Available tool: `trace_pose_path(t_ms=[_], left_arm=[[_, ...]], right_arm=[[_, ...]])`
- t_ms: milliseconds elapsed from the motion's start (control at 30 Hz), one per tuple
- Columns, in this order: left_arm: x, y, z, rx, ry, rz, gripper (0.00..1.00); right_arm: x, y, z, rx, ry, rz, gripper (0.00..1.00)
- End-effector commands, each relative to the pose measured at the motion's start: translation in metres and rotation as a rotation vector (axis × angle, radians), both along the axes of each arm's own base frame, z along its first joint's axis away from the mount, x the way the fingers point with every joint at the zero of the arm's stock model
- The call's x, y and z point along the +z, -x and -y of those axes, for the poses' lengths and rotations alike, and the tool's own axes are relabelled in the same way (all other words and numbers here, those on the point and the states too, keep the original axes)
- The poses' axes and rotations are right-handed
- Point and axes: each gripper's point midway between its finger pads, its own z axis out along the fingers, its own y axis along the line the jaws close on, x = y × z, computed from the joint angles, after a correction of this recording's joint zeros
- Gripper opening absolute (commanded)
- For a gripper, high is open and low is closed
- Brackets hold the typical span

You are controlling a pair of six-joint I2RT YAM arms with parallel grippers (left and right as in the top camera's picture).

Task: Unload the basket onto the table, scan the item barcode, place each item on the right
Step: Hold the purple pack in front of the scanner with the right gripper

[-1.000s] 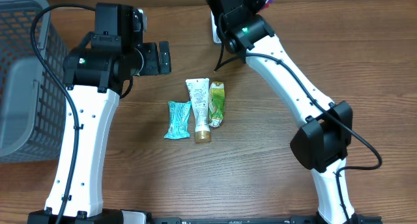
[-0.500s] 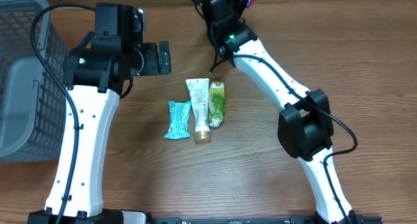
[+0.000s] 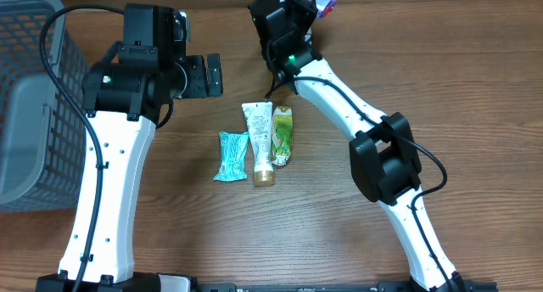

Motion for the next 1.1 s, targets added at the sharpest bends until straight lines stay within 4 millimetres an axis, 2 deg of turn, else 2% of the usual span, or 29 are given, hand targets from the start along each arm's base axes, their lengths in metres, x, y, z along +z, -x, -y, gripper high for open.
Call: trace_pose_path(t_ms=[0, 233, 433, 733, 900, 1067], left_arm=[[-0.002, 0.0, -0.001, -0.013, -0.019, -0.003, 1.0], [-0.002, 0.0, -0.001, -0.013, -0.019, -0.003, 1.0], [-0.002, 0.0, -0.001, -0.014, -0.018, -0.003, 1.0], [-0.002, 0.0, -0.001, -0.013, -0.019, -0.003, 1.0], [-0.002, 0.0, -0.001, -0.014, -0.018, -0.003, 1.0], [-0.002, 0.0, -0.001, -0.013, -0.019, -0.003, 1.0]], right_arm=[[-0.011, 0.002, 0.004, -0.054, -0.006, 0.022, 0.04], [-0.02, 0.008, 0.008, -0.086, 0.022, 0.011, 0.04], [-0.026, 0.017, 0.001, -0.084, 0.062, -0.03, 0.04], [-0.028, 0.022, 0.001, -0.099, 0.084, -0.039, 0.04], [-0.027, 0.022, 0.002, -0.106, 0.085, -0.034, 0.04], [-0.014, 0.023, 0.008, -0.155, 0.1, 0.011, 0.04]])
